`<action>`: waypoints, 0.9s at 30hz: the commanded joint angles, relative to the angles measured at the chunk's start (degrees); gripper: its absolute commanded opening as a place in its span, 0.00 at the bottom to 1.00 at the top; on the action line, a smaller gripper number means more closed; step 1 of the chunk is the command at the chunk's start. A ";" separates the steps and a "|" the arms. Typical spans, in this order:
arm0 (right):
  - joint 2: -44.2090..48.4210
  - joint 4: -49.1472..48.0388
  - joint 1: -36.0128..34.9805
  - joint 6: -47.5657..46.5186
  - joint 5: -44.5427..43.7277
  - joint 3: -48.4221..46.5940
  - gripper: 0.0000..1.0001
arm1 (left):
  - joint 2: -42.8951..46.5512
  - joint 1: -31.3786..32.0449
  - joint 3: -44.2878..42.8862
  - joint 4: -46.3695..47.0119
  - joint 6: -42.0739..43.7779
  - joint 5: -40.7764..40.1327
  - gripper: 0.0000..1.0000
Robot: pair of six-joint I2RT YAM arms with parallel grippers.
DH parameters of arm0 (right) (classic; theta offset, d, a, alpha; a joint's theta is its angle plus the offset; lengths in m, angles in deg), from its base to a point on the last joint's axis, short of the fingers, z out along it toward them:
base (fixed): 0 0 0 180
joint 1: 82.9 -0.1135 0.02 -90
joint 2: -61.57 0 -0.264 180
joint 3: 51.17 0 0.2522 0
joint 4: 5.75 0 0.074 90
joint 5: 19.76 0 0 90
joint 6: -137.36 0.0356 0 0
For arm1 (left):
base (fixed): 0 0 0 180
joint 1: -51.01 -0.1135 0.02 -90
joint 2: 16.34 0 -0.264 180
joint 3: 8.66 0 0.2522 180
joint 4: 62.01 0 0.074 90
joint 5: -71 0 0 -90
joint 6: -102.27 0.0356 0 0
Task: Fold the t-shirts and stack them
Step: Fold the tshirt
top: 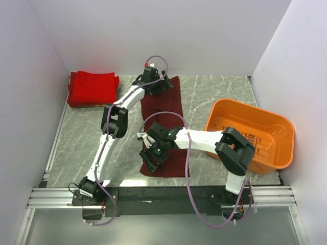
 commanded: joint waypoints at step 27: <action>20.84 -0.37 11.90 9.91 -16.77 8.81 0.81 | 69.73 6.76 77.27 5.43 -9.04 -5.58 0.99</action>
